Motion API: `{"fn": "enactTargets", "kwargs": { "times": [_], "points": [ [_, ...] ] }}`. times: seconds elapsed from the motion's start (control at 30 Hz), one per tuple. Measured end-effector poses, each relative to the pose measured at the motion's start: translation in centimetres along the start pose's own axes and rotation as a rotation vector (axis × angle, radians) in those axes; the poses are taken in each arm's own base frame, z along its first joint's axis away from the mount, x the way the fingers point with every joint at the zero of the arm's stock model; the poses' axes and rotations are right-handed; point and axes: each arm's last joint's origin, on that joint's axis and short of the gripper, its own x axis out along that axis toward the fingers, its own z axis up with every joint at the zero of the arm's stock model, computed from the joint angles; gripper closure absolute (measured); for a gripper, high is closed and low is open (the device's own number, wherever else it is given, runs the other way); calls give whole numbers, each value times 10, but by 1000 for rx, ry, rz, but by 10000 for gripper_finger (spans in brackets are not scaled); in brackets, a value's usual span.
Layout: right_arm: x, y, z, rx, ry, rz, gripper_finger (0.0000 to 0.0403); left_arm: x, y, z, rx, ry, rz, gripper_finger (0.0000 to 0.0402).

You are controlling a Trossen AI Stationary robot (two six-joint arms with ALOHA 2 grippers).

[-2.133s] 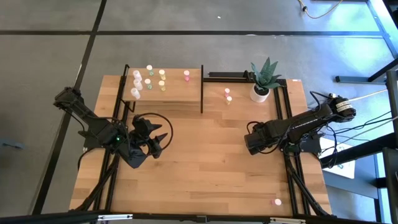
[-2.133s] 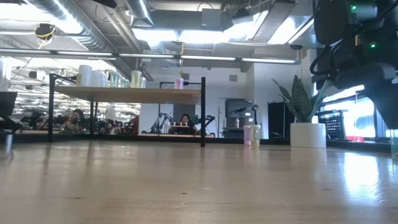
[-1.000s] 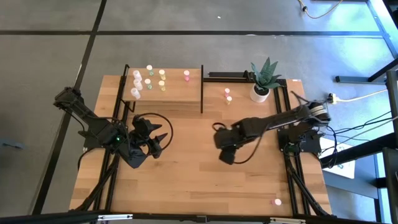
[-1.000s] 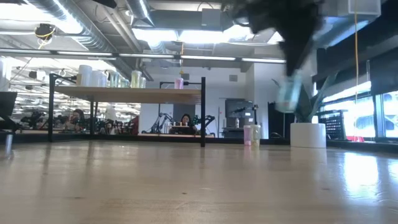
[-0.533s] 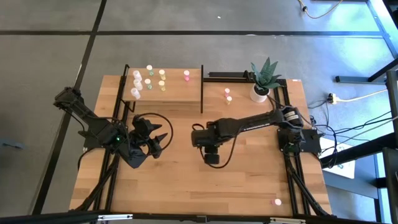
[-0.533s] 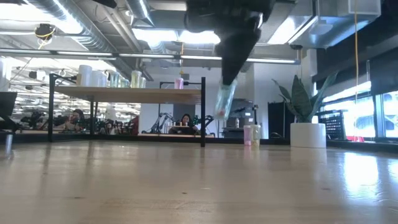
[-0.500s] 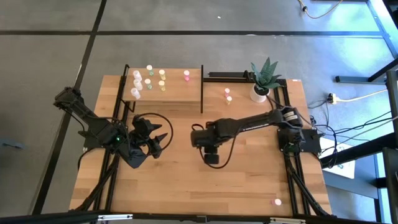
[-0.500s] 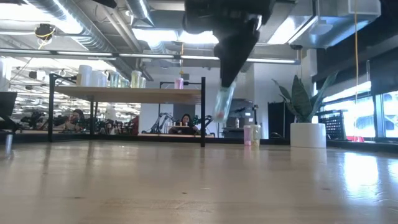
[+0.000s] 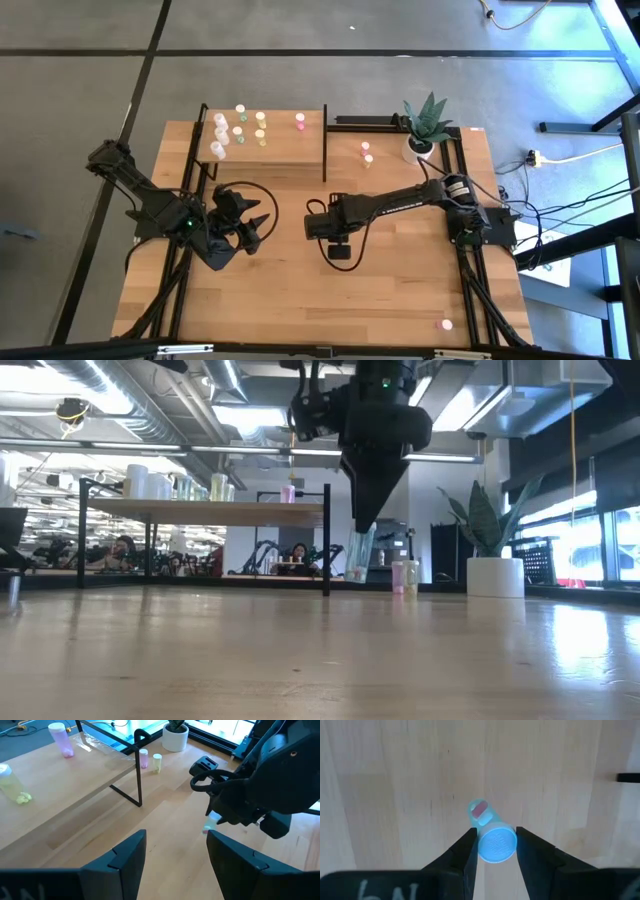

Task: Pick and place medicine bottles onto shelf by color
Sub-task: Put the blue pill bottle aligned with the other blue pill bottle on the shelf

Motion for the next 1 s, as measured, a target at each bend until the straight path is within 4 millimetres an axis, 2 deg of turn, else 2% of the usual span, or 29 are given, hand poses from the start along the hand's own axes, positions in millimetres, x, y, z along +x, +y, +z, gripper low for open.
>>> {"fn": "enactTargets", "kwargs": {
  "times": [0.43,1.0],
  "points": [
    [13,2,-4,-1,6,1,280,0,0,0,0,0,0,200],
    [13,3,-4,28,9,38,279,0,0,0,0,0,0,200]
  ]
}}
